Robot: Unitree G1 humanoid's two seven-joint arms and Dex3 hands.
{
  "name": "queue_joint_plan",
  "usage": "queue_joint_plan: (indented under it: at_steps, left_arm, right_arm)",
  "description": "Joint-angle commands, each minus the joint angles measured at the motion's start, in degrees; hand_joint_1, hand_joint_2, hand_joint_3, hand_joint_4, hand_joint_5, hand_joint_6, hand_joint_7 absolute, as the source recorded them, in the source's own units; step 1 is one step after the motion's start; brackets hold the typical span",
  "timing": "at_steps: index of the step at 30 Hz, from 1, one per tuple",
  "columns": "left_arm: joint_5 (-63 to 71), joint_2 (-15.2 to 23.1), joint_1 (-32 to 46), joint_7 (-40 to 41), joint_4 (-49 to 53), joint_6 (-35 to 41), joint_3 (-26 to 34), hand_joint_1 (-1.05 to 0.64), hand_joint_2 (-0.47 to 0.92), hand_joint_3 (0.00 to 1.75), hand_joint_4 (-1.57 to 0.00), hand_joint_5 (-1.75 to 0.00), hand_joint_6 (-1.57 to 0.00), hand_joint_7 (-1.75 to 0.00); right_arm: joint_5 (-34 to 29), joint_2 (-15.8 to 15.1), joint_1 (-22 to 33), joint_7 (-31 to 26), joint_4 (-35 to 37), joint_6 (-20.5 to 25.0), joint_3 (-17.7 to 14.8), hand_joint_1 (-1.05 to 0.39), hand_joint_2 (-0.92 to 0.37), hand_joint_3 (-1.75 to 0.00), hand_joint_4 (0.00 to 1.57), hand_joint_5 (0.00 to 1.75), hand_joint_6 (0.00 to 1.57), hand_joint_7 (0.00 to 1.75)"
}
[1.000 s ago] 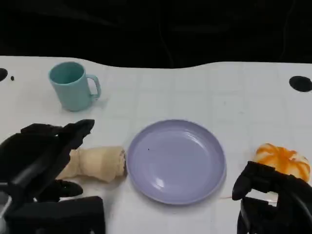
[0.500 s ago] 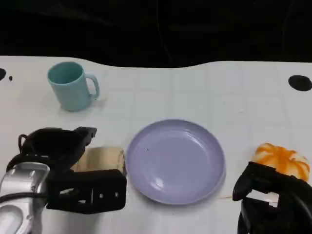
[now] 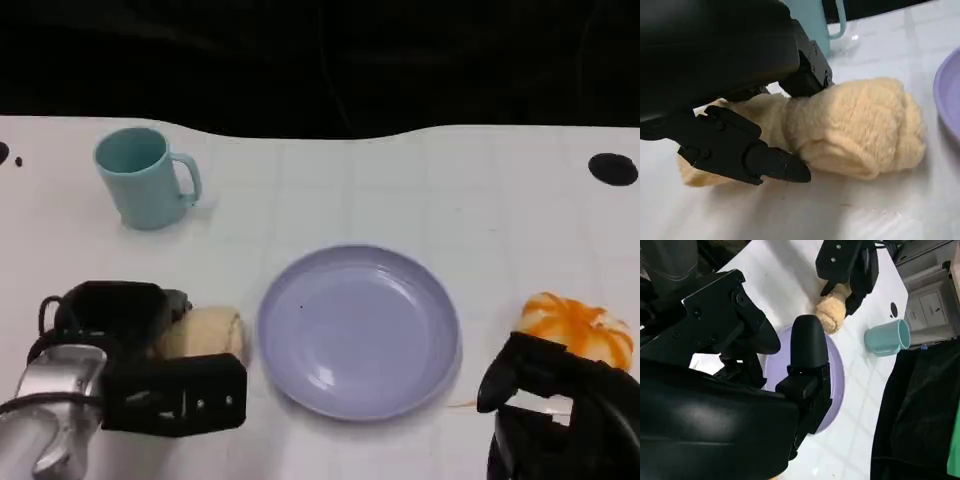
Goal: Grasp the towel on the left side of the plate with the left hand and place it into the plate.
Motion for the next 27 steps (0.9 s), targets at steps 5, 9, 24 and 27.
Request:
queue_joint_plan:
  at_steps: [5, 9, 24, 27]
  left_arm:
    - [-2.62, 0.72, 5.33, 15.50, -5.05, -4.48, 4.63, -0.23, 0.87, 0.33, -0.83, -1.75, -0.52, -1.74]
    - [-3.13, -0.16, 6.45, 19.38, -8.77, -4.96, 5.91, -0.21, 0.73, 0.66, -0.86, -1.75, -0.56, -1.75]
    - [-4.40, -9.13, 2.95, 0.35, -29.56, 3.20, 1.64, -0.25, 0.52, 1.06, -0.91, -1.75, -0.65, -1.75]
    - [-3.40, -11.41, 1.41, -2.68, -29.33, 5.00, -0.86, -0.24, 0.48, 1.04, -0.90, -1.75, -0.65, -1.75]
  right_arm:
    - [0.27, -0.40, -0.20, -0.07, -0.24, 0.31, -0.47, -0.07, -0.50, -1.38, 0.79, 1.75, 0.61, 1.68]
    - [0.03, -0.79, -0.10, 0.18, -0.07, 0.10, -0.41, -0.07, -0.50, -1.38, 0.78, 1.75, 0.61, 1.68]
    - [0.35, -0.58, 0.04, 0.29, -0.07, 0.50, -0.56, -0.07, -0.49, -1.38, 0.79, 1.75, 0.63, 1.67]
    - [0.06, -0.72, -0.08, 0.06, -0.28, 0.87, -0.29, -0.08, -0.49, -1.37, 0.79, 1.75, 0.63, 1.67]
